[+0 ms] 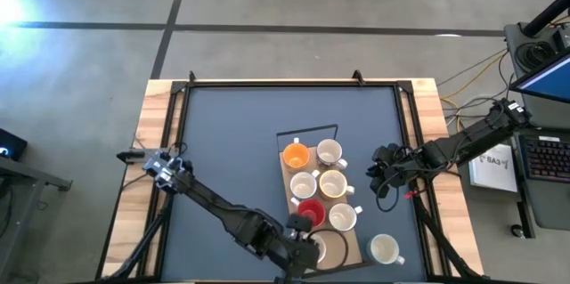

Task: Place coffee mugs
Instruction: Adjust the shelf

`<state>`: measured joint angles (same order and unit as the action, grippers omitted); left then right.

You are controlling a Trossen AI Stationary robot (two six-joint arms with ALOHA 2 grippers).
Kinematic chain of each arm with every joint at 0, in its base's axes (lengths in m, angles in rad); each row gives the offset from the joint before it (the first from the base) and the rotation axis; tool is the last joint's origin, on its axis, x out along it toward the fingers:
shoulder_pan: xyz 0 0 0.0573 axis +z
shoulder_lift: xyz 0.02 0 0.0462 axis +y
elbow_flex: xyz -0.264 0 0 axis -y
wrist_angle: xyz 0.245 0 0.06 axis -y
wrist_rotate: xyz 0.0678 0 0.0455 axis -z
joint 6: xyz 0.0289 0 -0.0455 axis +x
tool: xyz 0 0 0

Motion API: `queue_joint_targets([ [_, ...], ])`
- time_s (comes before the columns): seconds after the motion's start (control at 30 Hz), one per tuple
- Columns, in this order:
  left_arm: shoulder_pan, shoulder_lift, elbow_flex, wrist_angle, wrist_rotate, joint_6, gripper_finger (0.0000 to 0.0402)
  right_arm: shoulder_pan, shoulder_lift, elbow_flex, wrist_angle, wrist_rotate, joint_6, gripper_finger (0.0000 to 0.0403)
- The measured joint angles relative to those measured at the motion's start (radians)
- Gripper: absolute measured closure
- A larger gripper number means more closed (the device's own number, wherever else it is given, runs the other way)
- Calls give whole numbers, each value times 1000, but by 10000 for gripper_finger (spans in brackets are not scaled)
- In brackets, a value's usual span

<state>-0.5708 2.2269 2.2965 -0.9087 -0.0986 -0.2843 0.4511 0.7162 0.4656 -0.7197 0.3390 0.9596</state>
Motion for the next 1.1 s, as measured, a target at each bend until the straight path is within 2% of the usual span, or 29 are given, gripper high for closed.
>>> queue_joint_targets([
  [0.27, -53, 0, 0, 20, -89, -43, 336, 0, 0, 0, 0, 0, 0, 335],
  [0.57, -66, 8, -13, 102, -102, -17, 283, 0, 0, 0, 0, 0, 0, 335],
  [1.1, -65, 9, -111, 261, -155, -138, 288, 0, 0, 0, 0, 0, 0, 335],
])
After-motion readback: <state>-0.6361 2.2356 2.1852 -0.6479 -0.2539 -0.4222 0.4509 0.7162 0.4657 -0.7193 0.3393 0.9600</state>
